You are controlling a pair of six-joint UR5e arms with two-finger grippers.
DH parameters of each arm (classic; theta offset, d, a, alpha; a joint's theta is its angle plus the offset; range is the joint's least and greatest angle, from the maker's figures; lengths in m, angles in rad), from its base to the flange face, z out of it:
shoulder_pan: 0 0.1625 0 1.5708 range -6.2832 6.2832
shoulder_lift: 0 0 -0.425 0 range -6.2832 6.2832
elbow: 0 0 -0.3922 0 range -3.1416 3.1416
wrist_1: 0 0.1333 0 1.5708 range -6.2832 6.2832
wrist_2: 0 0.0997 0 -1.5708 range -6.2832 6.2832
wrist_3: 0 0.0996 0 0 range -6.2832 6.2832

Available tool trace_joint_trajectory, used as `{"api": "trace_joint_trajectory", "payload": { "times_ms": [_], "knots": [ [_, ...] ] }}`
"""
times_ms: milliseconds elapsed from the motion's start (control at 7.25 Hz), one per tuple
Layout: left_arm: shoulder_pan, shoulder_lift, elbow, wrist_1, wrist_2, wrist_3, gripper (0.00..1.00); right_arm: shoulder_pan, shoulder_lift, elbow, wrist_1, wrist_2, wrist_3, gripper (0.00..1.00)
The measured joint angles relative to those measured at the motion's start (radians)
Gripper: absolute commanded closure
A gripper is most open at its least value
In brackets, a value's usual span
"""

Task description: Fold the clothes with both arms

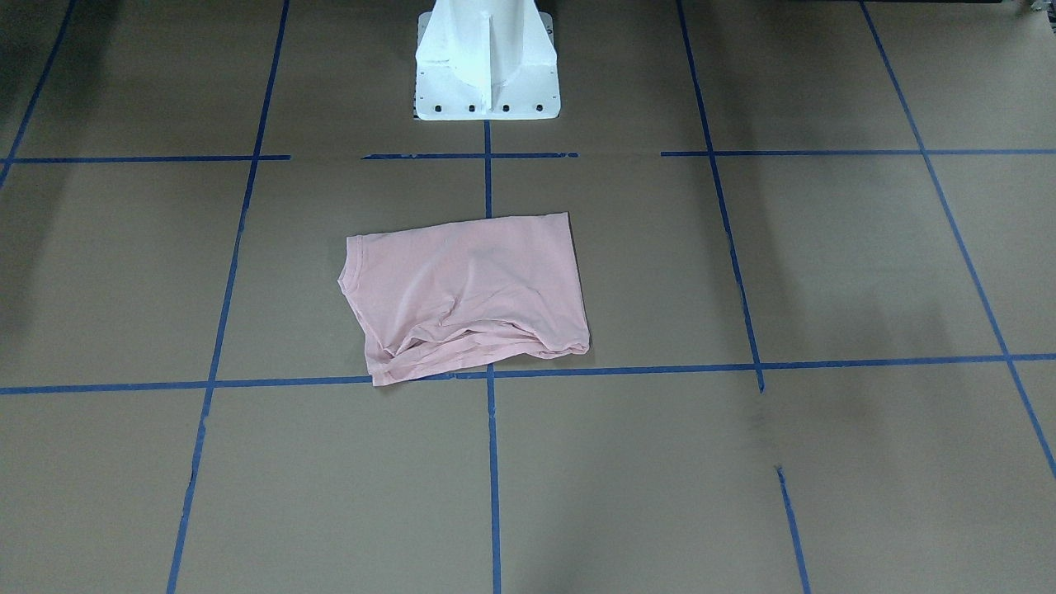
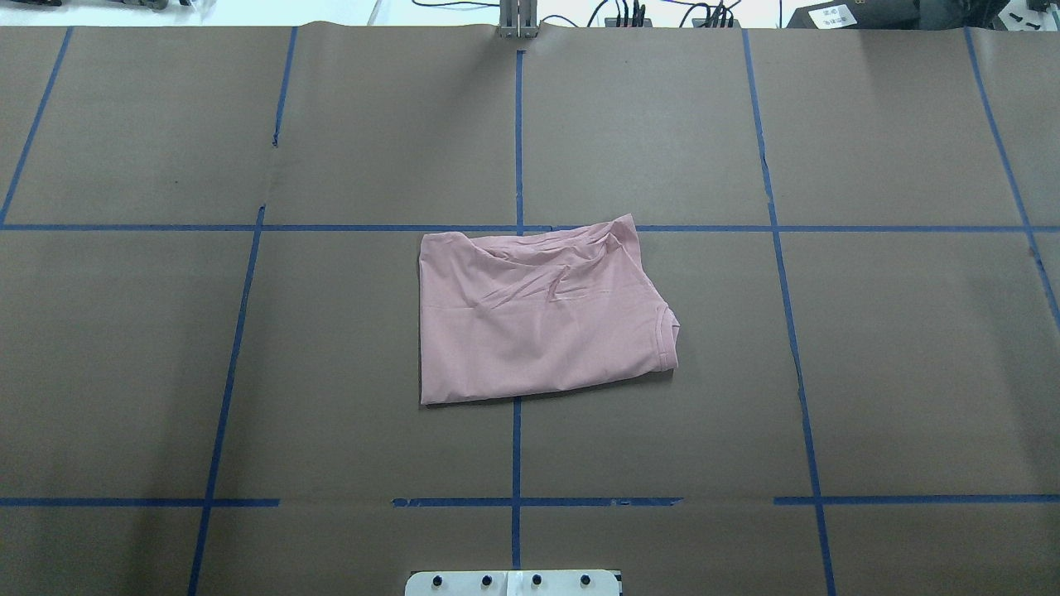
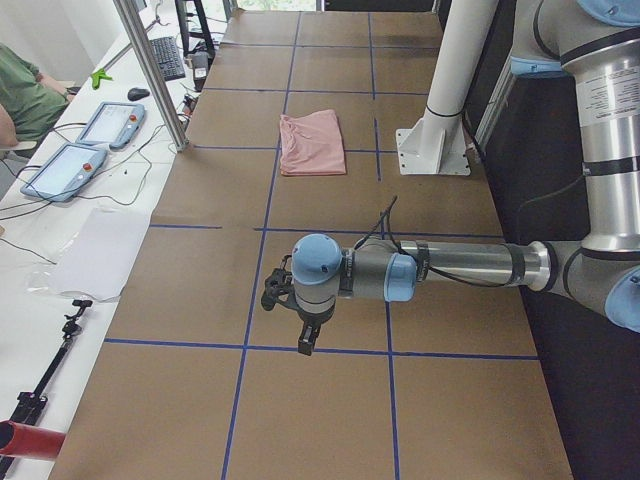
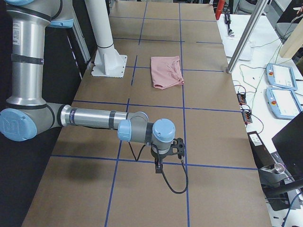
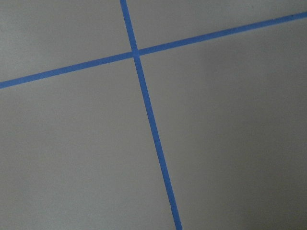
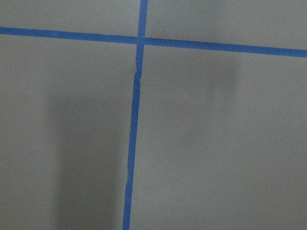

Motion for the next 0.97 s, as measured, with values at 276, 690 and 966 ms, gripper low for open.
{"api": "trace_joint_trajectory", "payload": {
  "times_ms": [276, 690, 966],
  "knots": [
    [-0.03, -0.003, 0.022, -0.001, -0.001, -0.001, 0.0, 0.0, -0.014, 0.002, 0.005, -0.004, -0.001, 0.0],
    [-0.034, -0.018, 0.014, -0.002, 0.063, -0.02, 0.0, 0.0, -0.03, 0.002, 0.009, -0.003, -0.003, 0.0],
    [-0.034, -0.015, 0.008, -0.006, 0.1, -0.018, 0.0, 0.0, -0.036, 0.003, 0.009, -0.002, -0.003, 0.0]
  ]
}}
